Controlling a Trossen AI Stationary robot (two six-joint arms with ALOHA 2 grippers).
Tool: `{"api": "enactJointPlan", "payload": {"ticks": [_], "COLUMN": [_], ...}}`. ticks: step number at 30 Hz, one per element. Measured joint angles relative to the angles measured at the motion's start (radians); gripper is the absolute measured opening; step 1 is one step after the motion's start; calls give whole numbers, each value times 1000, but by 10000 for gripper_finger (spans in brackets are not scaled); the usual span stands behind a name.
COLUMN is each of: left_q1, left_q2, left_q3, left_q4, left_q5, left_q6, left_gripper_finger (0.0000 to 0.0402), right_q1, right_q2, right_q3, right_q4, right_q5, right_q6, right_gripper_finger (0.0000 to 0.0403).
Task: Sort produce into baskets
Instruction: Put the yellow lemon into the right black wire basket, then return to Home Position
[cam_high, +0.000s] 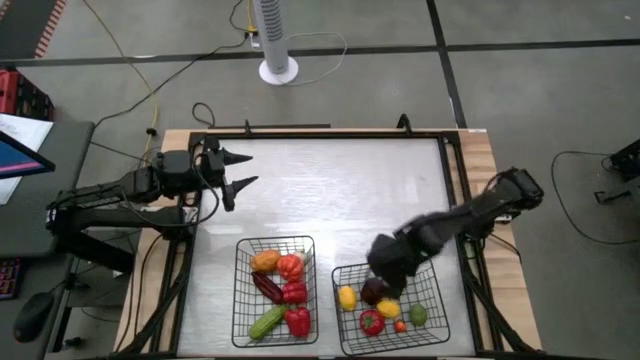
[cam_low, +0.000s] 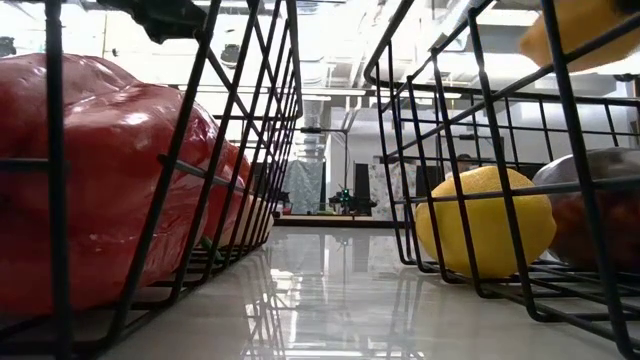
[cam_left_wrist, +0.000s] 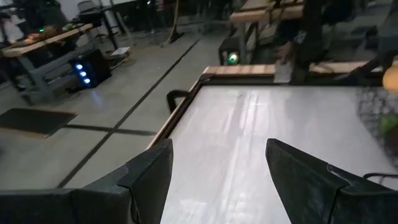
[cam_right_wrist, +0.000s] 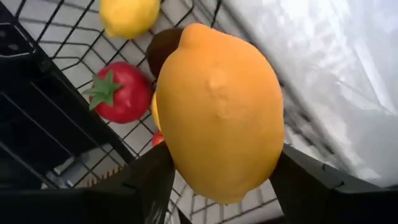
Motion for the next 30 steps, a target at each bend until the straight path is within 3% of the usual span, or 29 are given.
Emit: {"api": "enactJointPlan", "payload": {"ticks": [5,11,14,21,30], "left_q1": [0,-26,-36,-50,-56], "left_q2": [6,12,11,11,11], "left_q3": [0,-100,-137,-148,-148], "left_q4": [57,328,417,386,401], "left_q5": [56,216,200,112,106], "left_q6": [-18,-65,-90,-130,-128], "left_gripper_finger": [246,246,246,246,246], "right_q1": [99,128,141,202,213], "right_q2": [-68,-157,-190,-195,-195], "right_q3": [-123,-264,-324,-340,-340], "right_q4": [92,193,235,295,294], "right_q5": [102,190,189,165,64], "right_q6": [116,157,174,195,214], "right_gripper_finger": [271,272,272,282,379]}}
